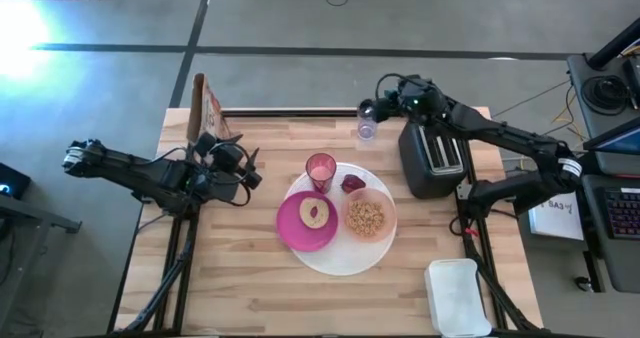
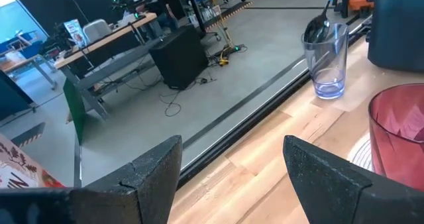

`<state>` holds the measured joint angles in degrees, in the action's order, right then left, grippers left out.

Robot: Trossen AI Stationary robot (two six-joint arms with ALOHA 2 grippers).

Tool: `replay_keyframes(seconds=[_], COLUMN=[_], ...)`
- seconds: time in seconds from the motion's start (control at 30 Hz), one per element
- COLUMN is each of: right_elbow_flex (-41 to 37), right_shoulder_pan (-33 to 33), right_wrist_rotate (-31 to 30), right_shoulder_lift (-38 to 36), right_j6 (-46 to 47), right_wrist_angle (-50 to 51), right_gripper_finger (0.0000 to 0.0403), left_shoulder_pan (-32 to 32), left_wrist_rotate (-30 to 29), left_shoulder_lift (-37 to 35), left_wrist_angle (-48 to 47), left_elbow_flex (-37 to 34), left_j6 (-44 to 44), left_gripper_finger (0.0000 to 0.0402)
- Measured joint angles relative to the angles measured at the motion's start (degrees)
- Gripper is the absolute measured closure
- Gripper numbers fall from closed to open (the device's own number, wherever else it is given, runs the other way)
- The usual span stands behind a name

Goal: Arrange a breakfast setting
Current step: Put the blue spoon on the white table mat right beside to the light orange bowl

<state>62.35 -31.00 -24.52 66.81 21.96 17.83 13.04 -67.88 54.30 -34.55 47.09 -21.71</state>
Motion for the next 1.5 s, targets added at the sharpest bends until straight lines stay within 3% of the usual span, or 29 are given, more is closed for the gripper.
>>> replay_keyframes(seconds=[0.27,0.43,0.7,0.93,1.2,1.5], right_elbow_flex=[0.02,0.07,0.07,0.07,0.07,0.08], right_shoulder_pan=[0.0,0.11,1.59,5.68,11.77,19.64], right_wrist_rotate=[3.98,5.06,17.83,20.51,22.25,23.04], right_shoulder_lift=[-4.31,-6.99,-6.89,-4.52,-2.77,-2.91], right_j6=[-2.01,-2.41,-3.17,-3.29,-7.46,-7.75], right_wrist_angle=[-0.12,-0.57,-7.27,-9.82,-11.32,-13.5], right_gripper_finger=[0.0394,0.0394,0.0394,0.0394,0.0394,0.0394], left_shoulder_pan=[0.0,0.0,0.04,0.04,0.09,-1.1], left_wrist_rotate=[0.73,6.45,8.73,20.28,46.89,45.88], left_shoulder_lift=[0.39,2.04,7.11,9.41,14.2,18.5], left_wrist_angle=[2.65,6.44,20.94,38.19,55.71,62.39], left_elbow_flex=[0.0,0.0,-2.61,-4.01,-6.46,-5.72], left_j6=[-0.03,1.56,17.35,29.26,42.79,47.88], left_gripper_finger=[0.0155,0.0155,0.0155,0.0155,0.0155,0.0155])
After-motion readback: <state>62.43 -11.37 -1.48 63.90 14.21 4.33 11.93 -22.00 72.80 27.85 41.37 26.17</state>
